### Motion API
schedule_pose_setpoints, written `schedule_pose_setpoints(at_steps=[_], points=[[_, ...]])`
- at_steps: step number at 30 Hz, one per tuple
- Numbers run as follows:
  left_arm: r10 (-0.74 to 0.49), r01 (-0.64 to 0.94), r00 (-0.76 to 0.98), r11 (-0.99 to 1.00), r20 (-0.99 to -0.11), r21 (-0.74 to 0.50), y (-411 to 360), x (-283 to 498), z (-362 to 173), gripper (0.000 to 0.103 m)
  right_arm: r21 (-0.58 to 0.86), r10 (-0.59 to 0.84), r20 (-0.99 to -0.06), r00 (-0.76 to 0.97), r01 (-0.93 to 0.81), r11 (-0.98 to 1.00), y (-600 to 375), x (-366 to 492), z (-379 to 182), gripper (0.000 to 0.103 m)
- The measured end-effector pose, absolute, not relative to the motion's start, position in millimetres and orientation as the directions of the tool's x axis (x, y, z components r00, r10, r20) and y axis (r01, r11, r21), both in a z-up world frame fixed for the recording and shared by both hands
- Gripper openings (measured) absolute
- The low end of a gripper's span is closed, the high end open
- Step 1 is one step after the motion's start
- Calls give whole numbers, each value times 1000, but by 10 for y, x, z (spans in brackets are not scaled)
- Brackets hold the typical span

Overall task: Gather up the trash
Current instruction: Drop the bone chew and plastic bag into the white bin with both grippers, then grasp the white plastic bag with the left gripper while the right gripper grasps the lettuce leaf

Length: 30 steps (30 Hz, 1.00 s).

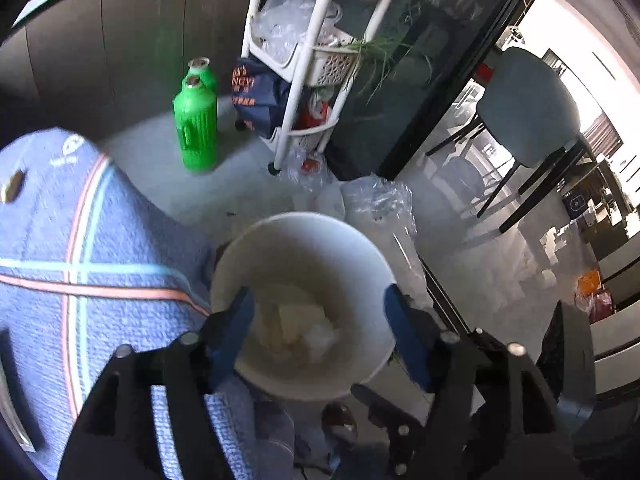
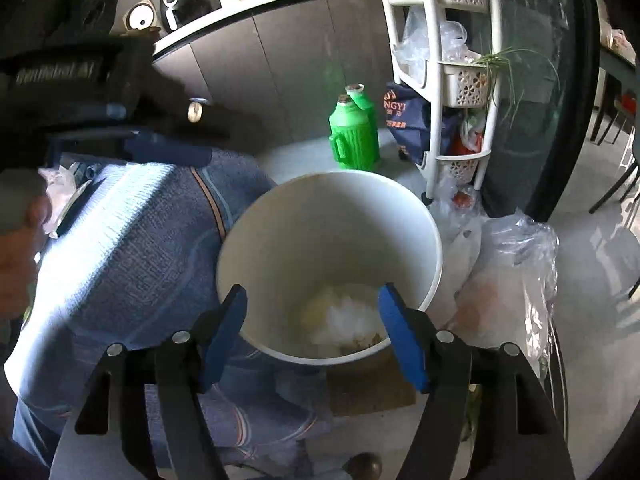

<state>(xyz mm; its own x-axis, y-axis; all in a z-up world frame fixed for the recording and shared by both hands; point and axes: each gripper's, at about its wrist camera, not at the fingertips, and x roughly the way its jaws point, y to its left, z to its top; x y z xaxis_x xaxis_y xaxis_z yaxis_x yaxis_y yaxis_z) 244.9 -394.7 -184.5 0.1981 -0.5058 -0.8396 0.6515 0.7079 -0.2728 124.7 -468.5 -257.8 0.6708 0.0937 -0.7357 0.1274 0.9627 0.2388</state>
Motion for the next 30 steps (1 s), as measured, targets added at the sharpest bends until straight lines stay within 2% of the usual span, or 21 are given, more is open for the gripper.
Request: schedule_pose_setpoints(at_steps=[2,4,6,20,30], points=[[-516,644,224,715,-827,-271,-3920,2436,-1779,91,235,88,-729,679,127,964,-4681,1214,-2545,78],[-520,637,264,727,-812,-258,-3868,2395,-1681,99,233,83,-718,692,126,964,-4670,1171,-2482,87],[-516,630,293,738,-805,-243,-3823,2350,-1589,99,232,78,-708,702,127,965,-4656,1135,-2416,95],[-468,543,413,815,-781,-202,-3076,1885,-897,99,234,91,-632,769,78,969,-4205,778,-1644,94],[-400,415,533,891,-745,-182,-1859,1388,-478,99,228,175,-592,787,-44,973,-3582,609,-1199,94]])
